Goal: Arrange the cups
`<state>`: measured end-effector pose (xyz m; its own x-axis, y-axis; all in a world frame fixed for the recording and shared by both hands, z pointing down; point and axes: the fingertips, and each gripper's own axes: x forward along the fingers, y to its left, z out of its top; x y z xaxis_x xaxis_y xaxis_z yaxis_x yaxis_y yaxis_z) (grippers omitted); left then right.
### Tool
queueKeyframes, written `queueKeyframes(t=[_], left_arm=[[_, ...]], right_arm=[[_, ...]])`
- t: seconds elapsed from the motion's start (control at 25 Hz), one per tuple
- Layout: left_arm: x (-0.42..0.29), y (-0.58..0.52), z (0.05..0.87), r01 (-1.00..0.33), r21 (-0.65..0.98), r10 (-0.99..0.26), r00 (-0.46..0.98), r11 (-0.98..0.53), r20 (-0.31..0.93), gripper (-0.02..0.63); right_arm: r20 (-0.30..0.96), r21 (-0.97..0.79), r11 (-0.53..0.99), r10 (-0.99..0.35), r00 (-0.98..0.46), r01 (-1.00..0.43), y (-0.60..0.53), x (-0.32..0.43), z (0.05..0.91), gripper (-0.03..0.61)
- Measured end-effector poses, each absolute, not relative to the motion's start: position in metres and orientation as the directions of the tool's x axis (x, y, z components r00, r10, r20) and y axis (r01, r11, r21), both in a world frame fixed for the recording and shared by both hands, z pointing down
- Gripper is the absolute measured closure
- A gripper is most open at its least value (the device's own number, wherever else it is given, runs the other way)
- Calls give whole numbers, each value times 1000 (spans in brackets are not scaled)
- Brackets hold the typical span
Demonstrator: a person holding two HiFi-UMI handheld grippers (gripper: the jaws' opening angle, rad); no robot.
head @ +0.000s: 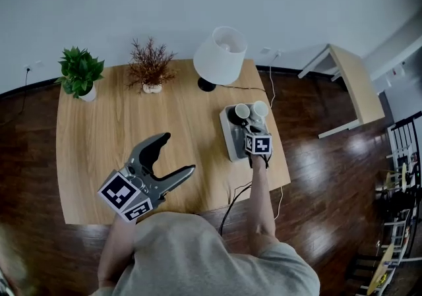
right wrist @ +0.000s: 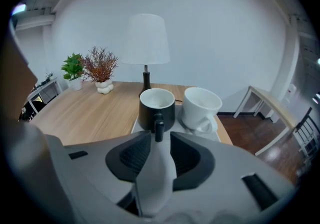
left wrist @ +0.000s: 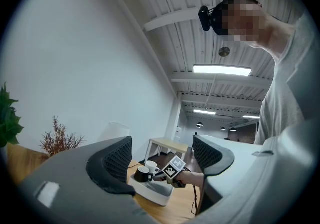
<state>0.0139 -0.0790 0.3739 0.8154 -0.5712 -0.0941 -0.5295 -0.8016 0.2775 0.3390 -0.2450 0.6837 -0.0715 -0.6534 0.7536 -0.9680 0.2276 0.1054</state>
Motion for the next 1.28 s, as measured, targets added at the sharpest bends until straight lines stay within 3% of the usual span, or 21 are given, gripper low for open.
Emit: queueKeyframes(t=[0.16,0.24,0.36,0.48,0.6,0.88,1.28], left_arm=[[10,-82,371,-526,287,-573,812,-800,-107,236],[9,-84,366,-525,289,-574,810,-801,-120,236],[8,-85,350,-523,275,-575,803,-807,-157,236],[9,-83,325,-510,254,-562,797,-822,-220,236],[11,-78,298,-492,218,-537,794,-843,-285,238],[9,-76,267,-525,147,-541,767,-838,-346,239],[11,-67,270,-496,139,-510,781,-857,-359,238]], right_arm=[[661,85,236,-741,-122,-968,-221,327,644,445],[528,77,310,-819,-225,-948,-214,305,593,493],[253,57,419,-884,-393,-906,-198,271,496,497],[42,71,462,-887,-460,-884,-175,253,418,497],[-81,110,484,-866,-493,-868,-155,239,365,497],[-139,231,518,-820,-555,-824,-131,208,323,497],[-154,221,516,-819,-553,-827,-126,211,322,497]])
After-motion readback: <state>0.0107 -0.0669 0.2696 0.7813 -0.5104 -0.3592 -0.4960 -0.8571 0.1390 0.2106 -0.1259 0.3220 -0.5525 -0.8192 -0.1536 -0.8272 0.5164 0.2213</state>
